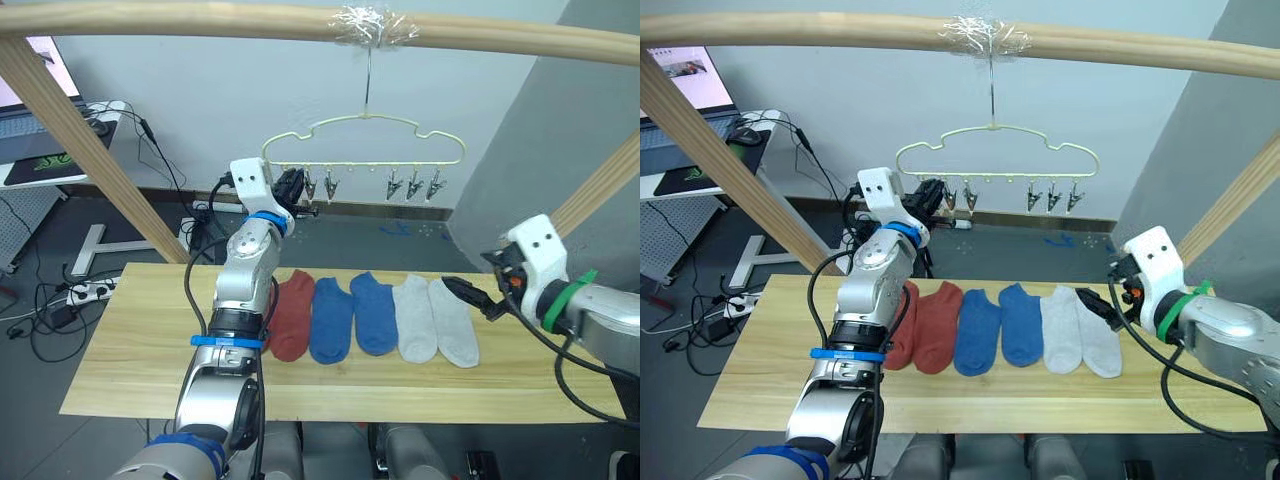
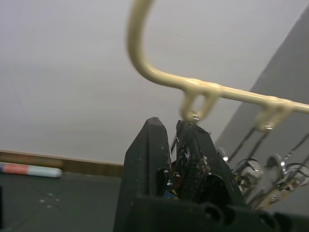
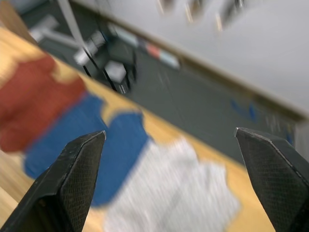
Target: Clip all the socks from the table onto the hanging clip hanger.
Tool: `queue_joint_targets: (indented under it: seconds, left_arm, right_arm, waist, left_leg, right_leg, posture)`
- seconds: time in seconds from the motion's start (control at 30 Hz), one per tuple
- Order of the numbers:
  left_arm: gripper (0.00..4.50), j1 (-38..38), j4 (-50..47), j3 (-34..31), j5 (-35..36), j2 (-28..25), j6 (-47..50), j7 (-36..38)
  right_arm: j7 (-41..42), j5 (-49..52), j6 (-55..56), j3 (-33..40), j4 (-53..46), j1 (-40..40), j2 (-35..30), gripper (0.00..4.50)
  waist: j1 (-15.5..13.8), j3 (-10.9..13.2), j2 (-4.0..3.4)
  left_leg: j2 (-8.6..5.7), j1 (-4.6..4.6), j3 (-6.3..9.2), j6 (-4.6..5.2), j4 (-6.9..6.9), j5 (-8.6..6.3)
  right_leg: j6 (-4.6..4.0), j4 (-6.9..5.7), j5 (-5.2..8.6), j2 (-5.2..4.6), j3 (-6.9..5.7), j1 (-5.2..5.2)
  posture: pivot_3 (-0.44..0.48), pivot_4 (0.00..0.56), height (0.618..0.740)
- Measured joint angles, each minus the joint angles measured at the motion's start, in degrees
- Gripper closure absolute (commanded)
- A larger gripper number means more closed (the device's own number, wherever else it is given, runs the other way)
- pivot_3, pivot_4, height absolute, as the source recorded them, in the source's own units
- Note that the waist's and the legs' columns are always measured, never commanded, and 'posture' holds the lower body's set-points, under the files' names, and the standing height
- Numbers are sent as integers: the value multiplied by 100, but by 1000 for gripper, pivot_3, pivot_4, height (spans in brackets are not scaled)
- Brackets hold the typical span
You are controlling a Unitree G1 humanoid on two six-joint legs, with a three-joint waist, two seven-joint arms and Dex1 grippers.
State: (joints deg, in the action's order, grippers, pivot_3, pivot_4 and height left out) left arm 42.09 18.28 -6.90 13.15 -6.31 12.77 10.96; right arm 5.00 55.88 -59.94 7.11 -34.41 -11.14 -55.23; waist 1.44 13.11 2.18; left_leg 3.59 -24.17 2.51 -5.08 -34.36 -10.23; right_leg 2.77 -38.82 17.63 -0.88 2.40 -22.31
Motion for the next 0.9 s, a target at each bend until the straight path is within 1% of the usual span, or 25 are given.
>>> queue_joint_targets:
  seconds: [0.1, 0.17, 0.23, 0.33, 0.4, 0.63, 0.73, 0.9]
  left_arm:
    - [4287, -11, -183, -39, 189, -12, 276, 73]
    - [4287, -8, -229, -45, 225, -11, 393, 70]
    - [4287, -7, -255, -34, 234, -7, 452, 70]
    - [4287, -7, -324, -25, 234, 8, 528, 62]
    - [4287, -5, -362, -14, 233, 39, 570, 45]
    - [4287, -4, -494, -4, 224, 95, 661, -28]
    - [4287, -5, -527, 14, 220, 120, 685, -37]
    - [4287, -16, -662, 19, 211, 118, 725, -71]
  right_arm:
    - [253, -855, 44, -795, 746, -375, 54, 0]
    - [466, -1490, 218, -1288, 1368, -736, 199, 0]
    - [644, -1920, 350, -1576, 1838, -953, 324, 0]
    - [1219, -2598, 636, -2092, 2883, -1419, 600, 0]
    - [1574, -2897, 755, -2355, 3326, -1563, 706, 0]
    - [2813, -3818, 1160, -2973, 4769, -2216, 1000, 0]
    - [3162, -4187, 1490, -3095, 5341, -2416, 1220, 0]
    - [3511, -4764, 2047, -3128, 6248, -2641, 1521, 0]
  waist:
    - [10, 2, -3]
    - [11, 4, -2]
    - [11, 9, -2]
    - [11, 30, -6]
    - [10, 39, -12]
    - [4, 87, -16]
    - [0, 124, -16]
    - [-29, 138, -16]
  left_leg:
    - [0, 1, 1, 0, 0, 0]
    - [0, 1, 0, 0, -1, 0]
    - [0, 0, 0, 0, -2, 0]
    - [0, 0, 1, 0, -2, 0]
    - [0, -3, 2, 0, -1, 0]
    - [-1, -4, 7, 0, -2, 0]
    - [-1, -5, 8, -1, -4, 0]
    - [-1, -6, 8, -1, -2, 0]
  right_leg:
    - [0, -1, 0, 0, 0, -1]
    - [1, 0, 0, 0, 0, -1]
    - [1, 0, 0, 0, 0, -2]
    - [-1, 1, -2, 1, 1, -2]
    - [-8, 0, -5, 1, -1, -2]
    - [-17, -2, -11, 1, -4, -3]
    - [-17, -5, -12, 0, -5, -3]
    - [-14, -5, -14, -2, -7, -3]
  posture:
    - [0, 225, 740]
    - [0, 227, 740]
    - [2, 230, 740]
    - [9, 235, 740]
    - [15, 238, 740]
    - [36, 245, 740]
    - [51, 247, 740]
    - [73, 249, 740]
